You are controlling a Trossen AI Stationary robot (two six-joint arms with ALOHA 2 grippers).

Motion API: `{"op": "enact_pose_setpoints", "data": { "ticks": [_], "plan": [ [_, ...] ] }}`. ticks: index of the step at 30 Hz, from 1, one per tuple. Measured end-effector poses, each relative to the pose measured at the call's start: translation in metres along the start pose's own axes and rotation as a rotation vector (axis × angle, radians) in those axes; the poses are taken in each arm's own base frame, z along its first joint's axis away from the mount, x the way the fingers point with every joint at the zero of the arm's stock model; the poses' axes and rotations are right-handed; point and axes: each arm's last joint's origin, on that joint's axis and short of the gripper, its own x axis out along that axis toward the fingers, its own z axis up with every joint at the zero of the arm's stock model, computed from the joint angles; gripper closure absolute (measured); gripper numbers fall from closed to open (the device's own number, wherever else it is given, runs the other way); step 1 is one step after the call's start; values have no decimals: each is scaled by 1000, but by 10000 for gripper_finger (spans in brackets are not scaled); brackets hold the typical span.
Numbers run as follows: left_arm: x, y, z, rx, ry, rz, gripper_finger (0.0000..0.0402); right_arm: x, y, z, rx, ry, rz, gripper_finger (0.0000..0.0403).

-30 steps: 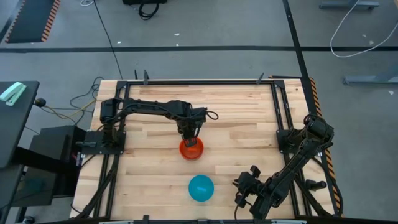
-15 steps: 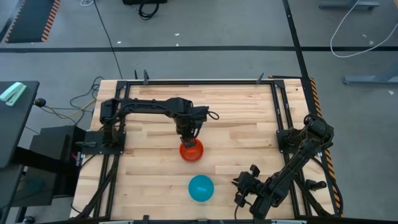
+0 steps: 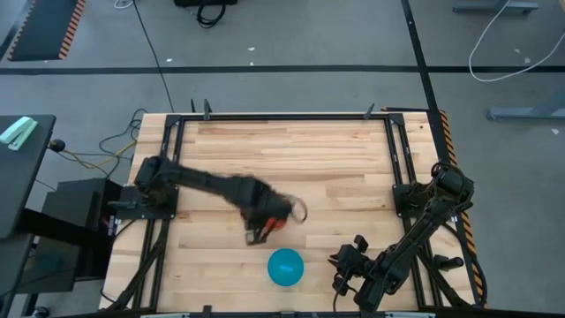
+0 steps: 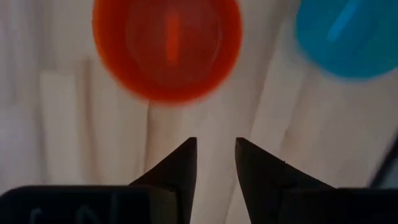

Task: Nest bowls inside each other
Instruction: Stack the blue bowl on top of the orange bowl

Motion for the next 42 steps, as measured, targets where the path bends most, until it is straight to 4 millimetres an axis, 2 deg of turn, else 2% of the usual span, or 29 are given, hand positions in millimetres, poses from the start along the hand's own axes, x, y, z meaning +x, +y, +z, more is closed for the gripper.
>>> {"op": "enact_pose_setpoints", "data": {
  "ticks": [7,12,17,24,32,36,42],
  "plan": [
    [-3,-67,-50,54,-42,231,291,6,3,12,-9,4,-7,337],
    [-5,-109,-85,56,-119,257,290,9,17,37,-64,17,29,337],
    [-7,-136,-116,17,-199,277,293,12,30,69,-118,44,72,337],
    [-9,-159,-150,-19,-291,285,296,20,37,107,-121,170,165,337],
    [-11,-170,-170,-61,-365,294,295,25,40,144,-97,255,272,337],
    [-12,-173,-178,-76,-381,284,297,23,42,147,-86,288,295,337],
    [-12,-178,-186,-83,-419,279,301,20,41,141,-45,346,276,337]
  ]
}}
